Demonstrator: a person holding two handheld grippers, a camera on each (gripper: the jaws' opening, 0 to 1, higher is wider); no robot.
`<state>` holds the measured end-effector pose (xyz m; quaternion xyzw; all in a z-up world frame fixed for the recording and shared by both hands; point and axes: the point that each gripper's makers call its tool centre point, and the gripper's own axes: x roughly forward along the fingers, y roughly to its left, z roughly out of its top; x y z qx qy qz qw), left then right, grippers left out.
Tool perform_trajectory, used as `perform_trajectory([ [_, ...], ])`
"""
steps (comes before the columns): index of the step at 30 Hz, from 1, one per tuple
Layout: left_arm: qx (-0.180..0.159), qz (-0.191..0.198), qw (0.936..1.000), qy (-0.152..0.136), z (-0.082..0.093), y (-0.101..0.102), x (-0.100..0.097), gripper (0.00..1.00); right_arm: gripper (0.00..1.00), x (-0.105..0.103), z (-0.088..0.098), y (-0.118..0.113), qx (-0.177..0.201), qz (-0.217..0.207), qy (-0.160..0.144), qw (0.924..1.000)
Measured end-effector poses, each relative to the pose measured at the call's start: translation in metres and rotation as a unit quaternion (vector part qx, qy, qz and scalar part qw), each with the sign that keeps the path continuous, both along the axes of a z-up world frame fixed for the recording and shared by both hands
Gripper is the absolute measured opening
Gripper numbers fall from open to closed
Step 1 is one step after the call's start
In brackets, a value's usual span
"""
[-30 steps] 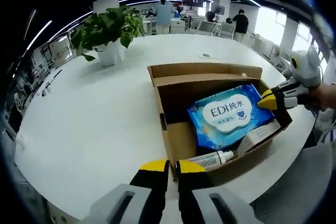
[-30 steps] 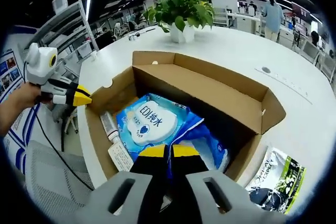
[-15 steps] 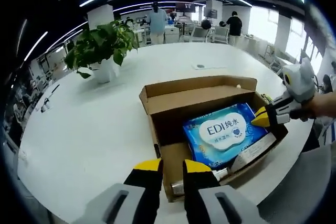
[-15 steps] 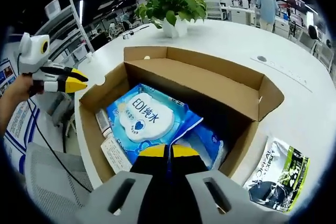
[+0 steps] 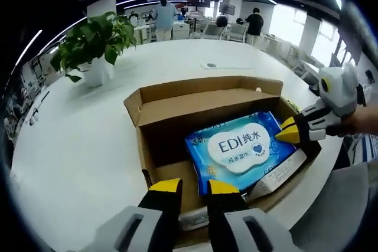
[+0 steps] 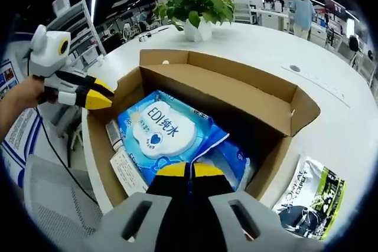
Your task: Operate the shoe box by opening the lid, removing the specified soft item, and placing it in the target area until the item is outside and the box remains undamaged.
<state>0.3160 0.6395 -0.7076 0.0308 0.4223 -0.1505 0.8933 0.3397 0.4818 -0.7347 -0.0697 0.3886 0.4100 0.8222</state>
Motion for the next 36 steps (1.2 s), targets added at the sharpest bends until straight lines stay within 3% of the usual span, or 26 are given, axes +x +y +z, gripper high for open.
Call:
perform_trajectory([
  [9, -0.005, -0.023, 0.9987, 0.045, -0.021, -0.015, -0.001, 0.2, 0.0, 0.0, 0.0, 0.0, -0.002, 0.002, -0.003, 1.0],
  [13, -0.019, -0.02, 0.9973, 0.069, -0.03, -0.018, -0.001, 0.21, 0.0, 0.0, 0.0, 0.0, -0.002, 0.004, -0.004, 1.0],
  [15, -0.035, -0.029, 0.9944, 0.095, -0.037, -0.023, -0.006, 0.21, 0.0, 0.0, 0.0, 0.0, -0.002, 0.004, -0.004, 1.0],
  [19, -0.047, -0.012, 0.9932, 0.106, -0.043, -0.022, -0.006, 0.2, 0.0, 0.0, 0.001, 0.001, -0.001, 0.007, -0.005, 1.0],
  [25, -0.056, 0.001, 0.9926, 0.108, -0.041, -0.021, -0.004, 0.08, 0.0, 0.0, 0.0, 0.001, -0.001, 0.003, -0.004, 1.0],
  [30, -0.058, 0.002, 0.9928, 0.105, -0.04, -0.022, -0.003, 0.05, 0.0, 0.0, 0.001, 0.001, 0.0, 0.006, -0.014, 0.9999],
  [36, -0.067, 0.009, 0.9946, 0.08, -0.029, -0.021, -0.004, 0.03, 0.0, 0.0, 0.006, -0.001, -0.003, 0.005, -0.029, 0.9996],
])
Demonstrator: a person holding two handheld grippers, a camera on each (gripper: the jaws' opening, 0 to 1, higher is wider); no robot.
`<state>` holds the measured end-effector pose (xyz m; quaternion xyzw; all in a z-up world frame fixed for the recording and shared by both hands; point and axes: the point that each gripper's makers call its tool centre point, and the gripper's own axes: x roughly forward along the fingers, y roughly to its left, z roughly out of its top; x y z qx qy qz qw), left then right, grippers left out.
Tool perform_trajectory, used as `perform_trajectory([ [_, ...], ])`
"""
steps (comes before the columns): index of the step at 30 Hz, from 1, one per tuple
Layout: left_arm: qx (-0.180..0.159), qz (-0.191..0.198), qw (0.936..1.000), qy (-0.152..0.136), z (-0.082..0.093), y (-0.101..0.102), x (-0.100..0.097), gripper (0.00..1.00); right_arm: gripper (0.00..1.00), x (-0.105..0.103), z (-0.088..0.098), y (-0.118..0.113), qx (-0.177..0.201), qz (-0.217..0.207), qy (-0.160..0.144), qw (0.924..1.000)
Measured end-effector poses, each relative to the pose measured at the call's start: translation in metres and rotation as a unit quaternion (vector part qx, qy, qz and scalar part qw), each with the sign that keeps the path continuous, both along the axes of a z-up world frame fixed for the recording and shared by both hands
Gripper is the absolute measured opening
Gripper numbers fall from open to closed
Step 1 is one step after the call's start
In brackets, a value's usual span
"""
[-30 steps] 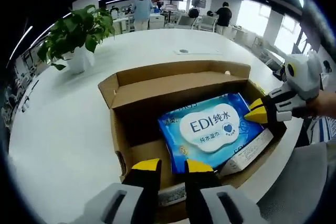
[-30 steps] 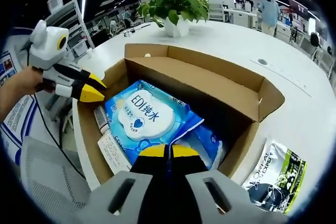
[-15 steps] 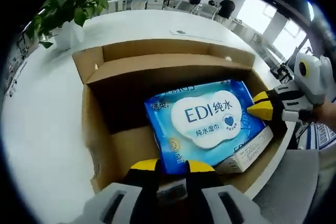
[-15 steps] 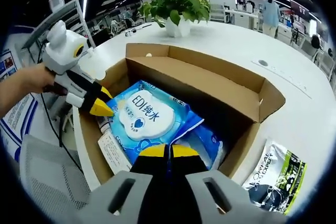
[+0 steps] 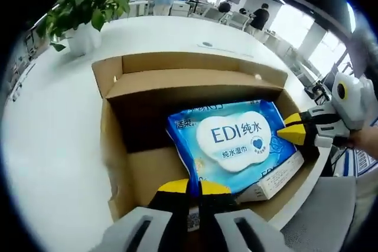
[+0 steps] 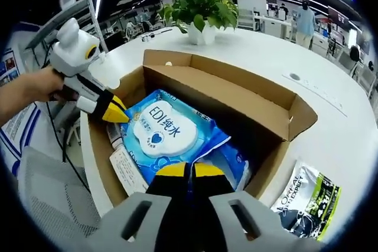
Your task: Operate the shoe box by opening the lid, removing the specified soft item, and placing it in the target area until the item is outside and the box remains undamaged.
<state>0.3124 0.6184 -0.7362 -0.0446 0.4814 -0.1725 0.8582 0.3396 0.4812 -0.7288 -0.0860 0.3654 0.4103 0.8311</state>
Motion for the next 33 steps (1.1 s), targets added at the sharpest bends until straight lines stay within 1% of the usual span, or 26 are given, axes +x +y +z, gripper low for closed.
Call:
perform_trajectory([
  [3, 0.001, 0.007, 0.9998, -0.017, 0.004, 0.002, 0.002, 0.03, 0.01, 0.0, 0.002, 0.0, 0.001, -0.002, -0.004, 1.0],
  [5, 0.004, 0.007, 0.9998, -0.019, 0.006, 0.003, 0.002, 0.03, 0.01, 0.001, 0.007, 0.0, 0.005, -0.005, -0.009, 0.9999],
  [9, 0.011, 0.004, 0.9995, -0.03, 0.013, 0.002, 0.0, 0.02, 0.01, 0.0, 0.012, -0.001, 0.016, -0.009, -0.003, 0.9998],
  [13, 0.007, 0.008, 0.9991, -0.04, 0.02, 0.001, -0.002, 0.02, 0.0, 0.0, 0.015, -0.003, 0.025, -0.016, 0.004, 0.9996],
  [17, 0.008, 0.011, 0.9983, -0.057, 0.033, -0.001, -0.003, 0.01, 0.0, -0.003, 0.022, -0.005, 0.033, -0.017, 0.003, 0.9993],
  [20, 0.007, 0.013, 0.9973, -0.073, 0.045, -0.004, -0.002, 0.01, 0.0, -0.005, 0.027, -0.008, 0.039, -0.02, 0.003, 0.999],
  [21, 0.006, 0.013, 0.9972, -0.074, 0.046, -0.004, -0.003, 0.01, 0.0, -0.005, 0.03, -0.01, 0.042, -0.022, 0.003, 0.9989],
  [22, 0.006, 0.013, 0.9966, -0.081, 0.051, -0.006, -0.002, 0.0, 0.0, -0.006, 0.032, -0.011, 0.044, -0.023, 0.003, 0.9988],
  [23, 0.003, 0.012, 0.9955, -0.094, 0.056, -0.007, 0.001, 0.0, 0.0, -0.006, 0.034, -0.012, 0.048, -0.024, 0.003, 0.9986],
  [24, 0.001, 0.013, 0.9962, -0.086, 0.057, -0.008, 0.0, 0.0, 0.0, -0.007, 0.037, -0.015, 0.047, -0.025, 0.002, 0.9986],
  [27, -0.001, 0.006, 0.9959, -0.091, 0.058, -0.016, -0.002, 0.0, 0.0, -0.008, 0.042, -0.02, 0.047, -0.02, -0.006, 0.9987],
  [31, -0.009, 0.001, 0.9964, -0.084, 0.055, -0.025, -0.003, 0.0, 0.0, -0.009, 0.046, -0.03, 0.049, -0.026, -0.006, 0.9985],
  [33, -0.009, -0.005, 0.9962, -0.086, 0.056, -0.032, -0.004, 0.0, 0.0, -0.01, 0.05, -0.035, 0.049, -0.027, -0.012, 0.9984],
])
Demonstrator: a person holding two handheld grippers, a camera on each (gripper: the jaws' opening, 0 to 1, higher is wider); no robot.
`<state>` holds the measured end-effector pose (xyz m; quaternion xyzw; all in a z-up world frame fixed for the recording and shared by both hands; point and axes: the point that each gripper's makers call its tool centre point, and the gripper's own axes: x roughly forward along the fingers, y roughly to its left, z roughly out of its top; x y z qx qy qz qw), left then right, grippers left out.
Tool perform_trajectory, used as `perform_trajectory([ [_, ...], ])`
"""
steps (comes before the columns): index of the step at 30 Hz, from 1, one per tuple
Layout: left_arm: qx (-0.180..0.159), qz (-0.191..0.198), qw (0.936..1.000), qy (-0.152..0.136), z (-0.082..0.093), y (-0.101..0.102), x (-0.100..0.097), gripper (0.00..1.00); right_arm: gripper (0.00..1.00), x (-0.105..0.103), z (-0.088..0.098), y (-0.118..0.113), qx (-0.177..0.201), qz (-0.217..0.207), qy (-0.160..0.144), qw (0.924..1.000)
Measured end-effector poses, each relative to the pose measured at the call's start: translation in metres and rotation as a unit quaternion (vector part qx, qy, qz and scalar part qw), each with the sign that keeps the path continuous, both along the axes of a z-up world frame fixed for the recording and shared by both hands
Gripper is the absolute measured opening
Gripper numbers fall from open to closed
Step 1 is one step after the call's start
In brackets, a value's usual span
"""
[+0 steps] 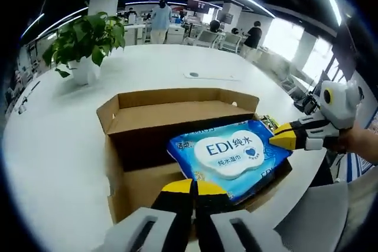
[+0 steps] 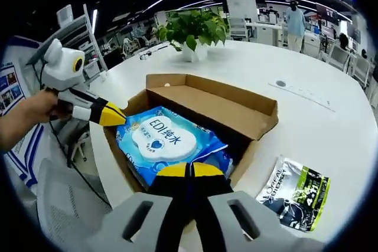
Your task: Operate the shoe box by opening the lid, removing the specified soft item, and placing it in the target area until the item is outside and the box remains undamaged.
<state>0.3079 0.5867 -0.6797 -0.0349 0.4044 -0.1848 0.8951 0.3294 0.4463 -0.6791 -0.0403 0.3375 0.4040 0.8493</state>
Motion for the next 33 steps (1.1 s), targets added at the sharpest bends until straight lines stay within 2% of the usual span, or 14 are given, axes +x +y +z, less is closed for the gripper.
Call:
perform_trajectory([
  [6, -0.009, -0.012, 0.9998, -0.011, 0.011, -0.016, 0.002, 0.0, 0.0, 0.0, 0.011, -0.019, 0.008, -0.011, -0.01, 0.9999],
  [20, -0.026, -0.045, 0.9979, -0.038, 0.034, -0.071, 0.007, 0.0, 0.0, 0.006, 0.028, -0.068, 0.012, -0.044, -0.023, 0.9987],
  [33, -0.022, -0.08, 0.9936, -0.076, 0.042, -0.126, 0.012, 0.0, 0.0, 0.015, 0.034, -0.12, 0.011, -0.084, -0.025, 0.9961],
])
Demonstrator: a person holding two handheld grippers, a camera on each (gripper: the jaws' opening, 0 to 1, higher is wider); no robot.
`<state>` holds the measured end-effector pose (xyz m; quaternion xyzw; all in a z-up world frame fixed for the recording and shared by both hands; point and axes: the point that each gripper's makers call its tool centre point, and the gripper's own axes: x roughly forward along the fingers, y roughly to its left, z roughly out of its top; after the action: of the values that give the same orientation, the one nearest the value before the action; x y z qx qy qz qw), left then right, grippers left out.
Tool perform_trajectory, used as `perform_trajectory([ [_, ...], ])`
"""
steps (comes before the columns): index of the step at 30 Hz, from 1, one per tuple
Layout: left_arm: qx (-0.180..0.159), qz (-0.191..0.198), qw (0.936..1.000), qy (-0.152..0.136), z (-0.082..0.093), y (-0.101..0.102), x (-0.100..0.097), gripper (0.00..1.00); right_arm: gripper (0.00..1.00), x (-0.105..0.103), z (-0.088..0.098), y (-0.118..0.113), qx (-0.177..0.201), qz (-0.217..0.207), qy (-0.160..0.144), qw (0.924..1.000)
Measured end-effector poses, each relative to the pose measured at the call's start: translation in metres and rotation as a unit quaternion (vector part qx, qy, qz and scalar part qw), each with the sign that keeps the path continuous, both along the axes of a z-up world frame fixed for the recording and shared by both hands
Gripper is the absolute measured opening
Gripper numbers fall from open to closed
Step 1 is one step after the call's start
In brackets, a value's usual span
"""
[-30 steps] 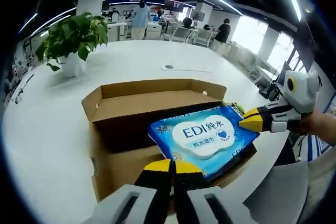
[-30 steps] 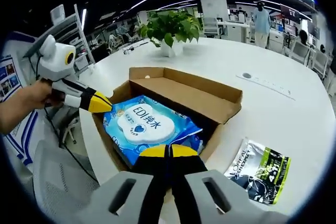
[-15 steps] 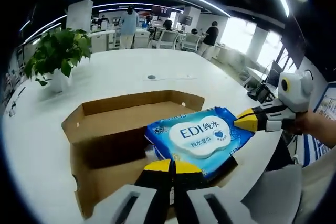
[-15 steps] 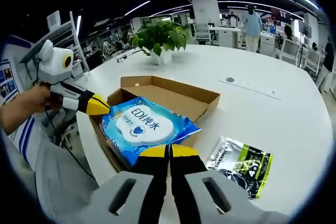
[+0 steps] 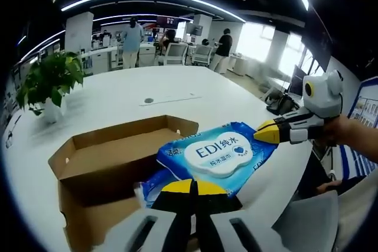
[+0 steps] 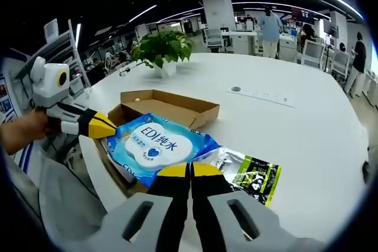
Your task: Operate the shoe box by opening the lid, removing the specified soft item, and placing it in the target area until the item is outside and the box remains undamaged.
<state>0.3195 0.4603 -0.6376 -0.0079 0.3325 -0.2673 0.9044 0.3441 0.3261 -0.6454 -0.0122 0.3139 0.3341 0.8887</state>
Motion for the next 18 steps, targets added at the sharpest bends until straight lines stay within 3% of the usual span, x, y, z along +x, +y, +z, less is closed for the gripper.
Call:
perform_trajectory([
  [18, -0.024, -0.05, 0.9984, -0.014, 0.011, -0.068, 0.009, 0.0, 0.0, 0.006, 0.004, -0.064, 0.008, -0.048, 0.003, 0.9988],
])
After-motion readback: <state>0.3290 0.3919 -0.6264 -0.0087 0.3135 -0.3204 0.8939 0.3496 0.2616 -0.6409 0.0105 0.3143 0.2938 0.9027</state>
